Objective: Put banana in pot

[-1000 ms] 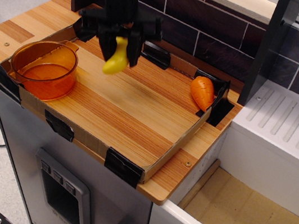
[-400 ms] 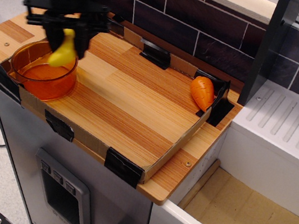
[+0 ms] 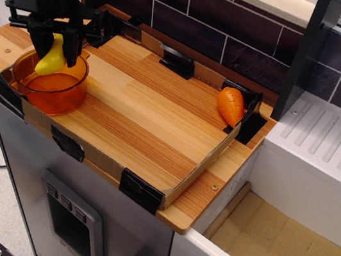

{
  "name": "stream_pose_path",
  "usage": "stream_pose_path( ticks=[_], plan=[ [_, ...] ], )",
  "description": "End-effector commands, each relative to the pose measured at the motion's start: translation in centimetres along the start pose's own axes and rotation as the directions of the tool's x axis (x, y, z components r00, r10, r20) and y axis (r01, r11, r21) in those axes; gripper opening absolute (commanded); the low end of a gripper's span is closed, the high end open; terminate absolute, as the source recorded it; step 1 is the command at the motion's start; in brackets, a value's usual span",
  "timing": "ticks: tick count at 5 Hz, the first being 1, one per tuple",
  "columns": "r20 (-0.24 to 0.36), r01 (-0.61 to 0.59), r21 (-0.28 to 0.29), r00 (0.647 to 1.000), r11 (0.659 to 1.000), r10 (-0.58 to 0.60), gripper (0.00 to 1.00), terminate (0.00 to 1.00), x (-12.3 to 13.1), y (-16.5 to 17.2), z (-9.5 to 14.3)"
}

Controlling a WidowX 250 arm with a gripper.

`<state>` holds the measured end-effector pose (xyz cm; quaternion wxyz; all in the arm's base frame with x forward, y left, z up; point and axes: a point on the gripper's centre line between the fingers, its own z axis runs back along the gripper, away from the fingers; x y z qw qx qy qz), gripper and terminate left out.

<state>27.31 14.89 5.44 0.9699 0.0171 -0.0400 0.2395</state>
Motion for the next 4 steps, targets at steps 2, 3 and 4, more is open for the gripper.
stream_pose_path(
  ticks=[2,3,4],
  plan=[
    [0.051,-0.012,0.008,0.999,1.0,0.011,1.0,0.0,0.8,-1.4,3.7],
    [0.023,-0.027,-0.064,0.999,0.998,0.028,1.0,0.0,1.8,-4.0,7.4],
    [0.016,-0.014,-0.013,1.0,1.0,0.014,1.0,0.0,2.5,-6.5,9.6]
  ],
)
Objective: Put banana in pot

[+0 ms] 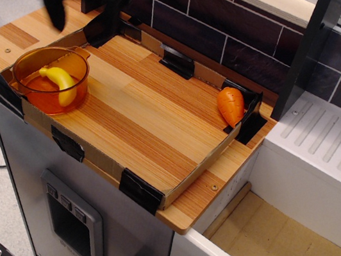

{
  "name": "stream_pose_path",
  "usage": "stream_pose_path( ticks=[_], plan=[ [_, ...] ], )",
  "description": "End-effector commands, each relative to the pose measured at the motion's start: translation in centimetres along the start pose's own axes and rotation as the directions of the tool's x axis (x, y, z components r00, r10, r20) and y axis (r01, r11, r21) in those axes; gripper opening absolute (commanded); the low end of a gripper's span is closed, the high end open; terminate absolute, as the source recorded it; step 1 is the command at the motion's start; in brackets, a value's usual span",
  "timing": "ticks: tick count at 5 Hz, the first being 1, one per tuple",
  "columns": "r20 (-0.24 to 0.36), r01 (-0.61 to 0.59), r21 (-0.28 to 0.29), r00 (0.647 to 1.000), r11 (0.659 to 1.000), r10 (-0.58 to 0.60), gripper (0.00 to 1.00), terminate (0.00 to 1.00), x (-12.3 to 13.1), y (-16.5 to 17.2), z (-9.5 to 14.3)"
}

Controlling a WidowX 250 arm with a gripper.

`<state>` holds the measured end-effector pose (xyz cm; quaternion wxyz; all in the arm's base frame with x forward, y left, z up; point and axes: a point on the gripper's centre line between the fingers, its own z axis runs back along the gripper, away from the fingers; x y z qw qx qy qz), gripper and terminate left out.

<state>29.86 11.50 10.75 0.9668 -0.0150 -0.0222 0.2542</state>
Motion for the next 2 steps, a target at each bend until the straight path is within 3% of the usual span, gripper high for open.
stream_pose_path(
  ticks=[1,2],
  plan=[
    [0.066,0.017,0.04,0.998,0.999,-0.02,1.0,0.0,1.03,-2.63,4.26],
    [0.066,0.017,0.04,0.998,0.999,-0.02,1.0,1.0,1.03,-2.63,4.26]
  ],
)
